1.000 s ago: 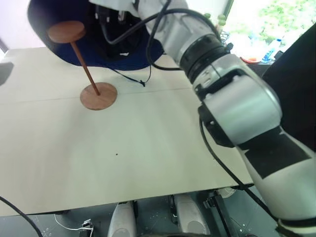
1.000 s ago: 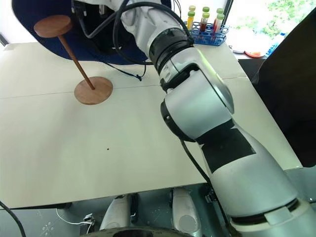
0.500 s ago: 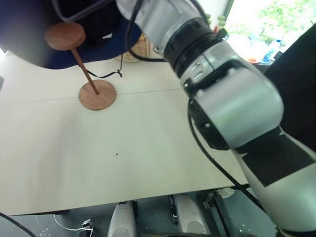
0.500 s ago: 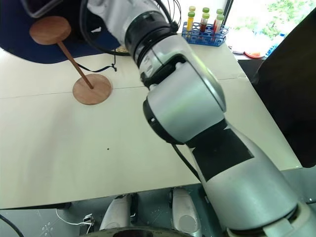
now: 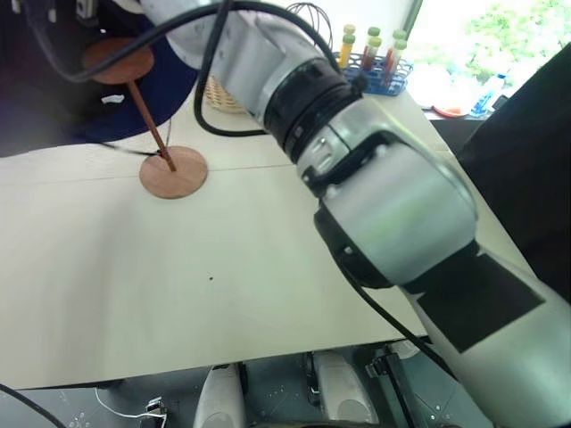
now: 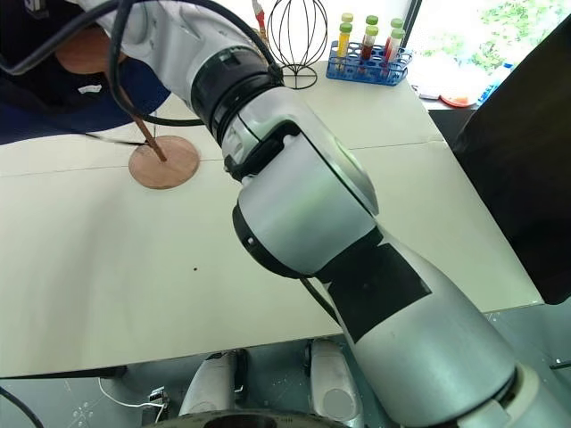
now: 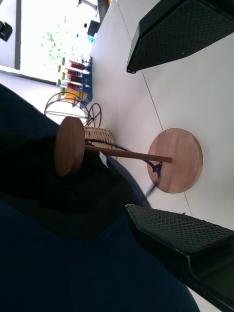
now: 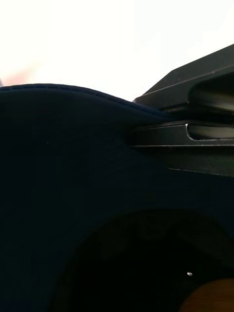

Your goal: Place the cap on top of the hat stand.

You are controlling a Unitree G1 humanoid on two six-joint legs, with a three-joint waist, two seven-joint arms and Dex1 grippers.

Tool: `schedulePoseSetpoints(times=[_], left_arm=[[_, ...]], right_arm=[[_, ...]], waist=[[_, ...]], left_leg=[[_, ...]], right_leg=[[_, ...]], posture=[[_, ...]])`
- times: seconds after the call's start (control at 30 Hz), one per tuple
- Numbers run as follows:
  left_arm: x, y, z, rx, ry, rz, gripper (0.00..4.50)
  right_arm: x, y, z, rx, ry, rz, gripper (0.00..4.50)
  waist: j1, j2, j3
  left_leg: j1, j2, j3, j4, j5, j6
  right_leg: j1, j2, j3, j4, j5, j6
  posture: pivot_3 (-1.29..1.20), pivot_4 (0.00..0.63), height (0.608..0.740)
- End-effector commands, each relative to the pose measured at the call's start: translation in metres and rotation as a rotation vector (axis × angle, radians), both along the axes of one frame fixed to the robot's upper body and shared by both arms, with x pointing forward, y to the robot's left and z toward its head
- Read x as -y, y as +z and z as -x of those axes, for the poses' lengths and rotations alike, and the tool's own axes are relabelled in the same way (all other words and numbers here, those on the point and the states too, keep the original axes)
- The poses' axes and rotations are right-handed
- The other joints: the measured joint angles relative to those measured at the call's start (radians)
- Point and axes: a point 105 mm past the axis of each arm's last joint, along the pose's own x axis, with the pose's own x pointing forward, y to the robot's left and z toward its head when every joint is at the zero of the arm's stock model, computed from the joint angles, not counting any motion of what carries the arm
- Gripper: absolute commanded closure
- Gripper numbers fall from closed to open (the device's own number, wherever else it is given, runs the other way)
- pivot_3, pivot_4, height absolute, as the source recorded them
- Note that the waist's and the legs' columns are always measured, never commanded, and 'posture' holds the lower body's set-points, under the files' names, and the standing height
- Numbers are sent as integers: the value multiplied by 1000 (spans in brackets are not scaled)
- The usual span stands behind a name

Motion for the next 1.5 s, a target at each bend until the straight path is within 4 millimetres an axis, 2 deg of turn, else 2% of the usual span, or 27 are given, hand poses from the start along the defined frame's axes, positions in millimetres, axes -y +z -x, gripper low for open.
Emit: schedulePoseSetpoints(times=[0.03, 0.2, 0.33, 0.63, 0.87, 1.03, 1.23, 1.37, 1.5], left_arm=[[-9, 17, 6, 62, 31, -10, 0], [-1, 32, -2, 65, 5, -4, 0], [14, 44, -4, 75, -63, 13, 0], [24, 58, 19, 95, -105, 77, 0], [11, 60, 52, 91, -27, 120, 0], [-9, 54, 73, 76, 87, 165, 0], [-37, 43, 75, 46, 196, 215, 0], [-39, 41, 73, 19, 182, 204, 0], [-40, 36, 70, -21, 157, 193, 0]], right_arm=[[17, 24, 14, 112, 67, -112, 4438], [35, 15, 14, 237, 81, -162, 4438], [41, -8, 7, 242, 93, -169, 4438], [38, -60, -3, 204, 82, -155, 4438], [43, -105, -9, 121, 85, -126, 4438], [51, -130, -10, 76, 78, -106, 4438], [57, -163, -4, 44, 75, -93, 4438], [63, -175, -6, 10, 58, -120, 4438], [64, -206, -8, -40, 39, -54, 4438]], waist=[[1, -1, 0], [6, -3, -1], [6, -6, -3], [4, -7, -4], [7, -7, -4], [7, -7, -4], [7, -8, -5], [8, -9, -5], [8, -9, -6]], left_leg=[[0, 0, 0, 0, 0, 0], [0, 0, 0, 1, 0, 0], [0, 0, 0, 1, 0, 0], [1, 0, 0, 1, 0, 0], [2, 0, -1, 1, 0, 0], [2, 0, -1, 1, 0, 0], [6, 0, 0, 1, 0, 0], [6, 0, 0, 1, 1, -2], [6, 0, 0, 1, 1, -2]], right_leg=[[0, 0, 0, 0, 0, 0], [0, 0, 0, 0, 0, 0], [1, 0, 0, 1, 0, 0], [0, 1, 0, 2, 2, 4], [2, 1, 0, 2, 2, 3], [2, 1, 0, 2, 1, 1], [5, 1, 0, 2, 0, 0], [5, 0, 0, 1, 0, -1], [5, 0, 0, 1, 0, -2]], posture=[[0, 150, 740], [0, 150, 740], [0, 150, 740], [0, 150, 740], [0, 150, 740], [0, 150, 740], [0, 150, 740], [0, 150, 740], [0, 150, 740]])
